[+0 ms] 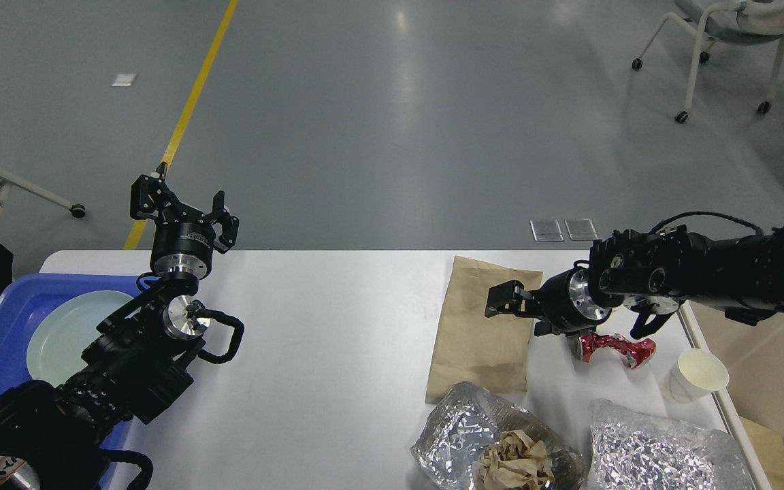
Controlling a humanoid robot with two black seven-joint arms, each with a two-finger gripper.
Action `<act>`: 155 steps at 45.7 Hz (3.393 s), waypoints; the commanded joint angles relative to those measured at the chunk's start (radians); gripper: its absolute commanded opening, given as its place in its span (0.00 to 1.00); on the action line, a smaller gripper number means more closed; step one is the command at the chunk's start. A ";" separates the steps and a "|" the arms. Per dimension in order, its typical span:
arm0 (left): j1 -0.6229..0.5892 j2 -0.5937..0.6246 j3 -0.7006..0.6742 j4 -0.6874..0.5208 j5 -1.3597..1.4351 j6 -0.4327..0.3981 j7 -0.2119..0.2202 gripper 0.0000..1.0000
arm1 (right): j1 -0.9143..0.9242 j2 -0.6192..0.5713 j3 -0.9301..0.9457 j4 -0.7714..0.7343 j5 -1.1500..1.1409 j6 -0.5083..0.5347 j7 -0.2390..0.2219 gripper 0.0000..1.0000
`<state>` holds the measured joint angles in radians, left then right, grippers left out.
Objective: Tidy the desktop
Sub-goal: 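Lower the right gripper to the brown paper bag and grasp it, then lift the brown paper bag and drop it into the white bin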
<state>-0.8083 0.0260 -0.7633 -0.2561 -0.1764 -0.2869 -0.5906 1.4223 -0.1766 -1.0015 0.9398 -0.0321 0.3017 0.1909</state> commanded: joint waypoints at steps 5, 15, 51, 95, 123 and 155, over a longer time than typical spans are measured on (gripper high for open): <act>0.000 0.000 -0.001 0.000 -0.002 0.000 0.000 1.00 | -0.071 0.008 0.000 -0.055 -0.005 -0.026 -0.031 0.90; 0.000 0.000 -0.001 0.000 0.000 0.000 0.000 1.00 | -0.082 0.015 0.000 -0.059 -0.011 -0.021 -0.034 0.12; 0.000 0.000 -0.001 0.000 -0.002 0.000 0.000 1.00 | 0.243 -0.064 0.026 0.071 -0.012 0.191 -0.018 0.00; 0.000 0.000 -0.001 0.000 -0.002 0.000 0.000 1.00 | 0.933 -0.547 0.399 0.117 -0.323 0.658 -0.030 0.00; 0.000 0.000 0.001 0.000 -0.002 0.000 0.000 1.00 | 0.231 -0.455 0.177 -0.242 -1.043 0.452 -0.031 0.00; 0.000 0.000 -0.001 0.000 0.000 0.000 0.000 1.00 | -0.066 -0.426 -0.043 -0.535 -1.002 0.188 -0.031 1.00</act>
<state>-0.8085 0.0261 -0.7631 -0.2561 -0.1767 -0.2868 -0.5906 1.3576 -0.6026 -1.0465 0.4050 -1.0408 0.4896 0.1598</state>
